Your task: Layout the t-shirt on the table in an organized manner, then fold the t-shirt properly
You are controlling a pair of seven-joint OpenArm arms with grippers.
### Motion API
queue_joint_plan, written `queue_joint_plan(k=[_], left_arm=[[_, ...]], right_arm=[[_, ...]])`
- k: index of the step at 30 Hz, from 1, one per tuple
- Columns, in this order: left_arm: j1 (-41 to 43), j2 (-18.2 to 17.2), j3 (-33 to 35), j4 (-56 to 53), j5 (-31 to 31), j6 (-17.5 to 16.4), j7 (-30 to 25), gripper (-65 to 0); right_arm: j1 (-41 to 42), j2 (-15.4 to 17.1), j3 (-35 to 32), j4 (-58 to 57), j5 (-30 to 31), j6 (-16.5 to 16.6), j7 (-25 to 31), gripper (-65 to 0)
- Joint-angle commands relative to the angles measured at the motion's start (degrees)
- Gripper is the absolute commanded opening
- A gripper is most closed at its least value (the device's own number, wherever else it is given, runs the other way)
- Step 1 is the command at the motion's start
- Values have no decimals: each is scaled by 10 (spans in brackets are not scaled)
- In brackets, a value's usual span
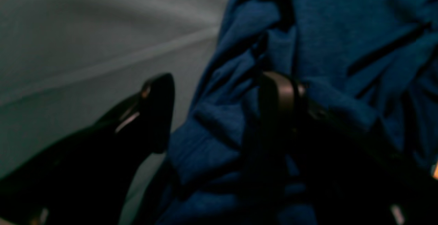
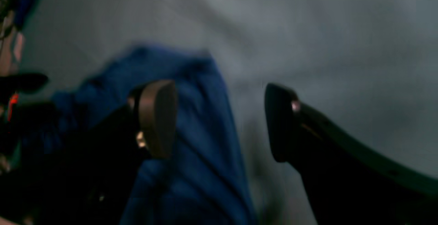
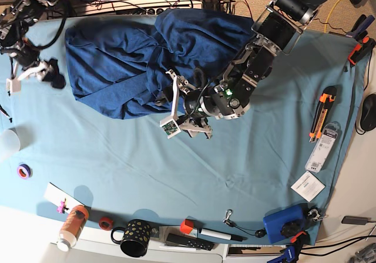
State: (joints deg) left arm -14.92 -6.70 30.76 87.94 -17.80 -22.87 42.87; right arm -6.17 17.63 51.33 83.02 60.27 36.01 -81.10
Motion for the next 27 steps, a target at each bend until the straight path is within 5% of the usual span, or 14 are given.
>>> queue_joint_plan(k=[1,10,17,27], left_arm=[[-12,5,-2,9,-6,0,-13,-265],[-13,5,-2,9,-6,0,-14,-265],[-13,5,-2,9,-6,0,-14,-265],[-13,5,-2,12,33,56,-7,-266]], right_arm=[[5,16,3,-15,33,3,11,-253],[5,10,1,-115,161,17,11,-253],[4,-9,-38,-115,159,17,11,-253],[5,-11,-114,-115,153,17,11,-253]])
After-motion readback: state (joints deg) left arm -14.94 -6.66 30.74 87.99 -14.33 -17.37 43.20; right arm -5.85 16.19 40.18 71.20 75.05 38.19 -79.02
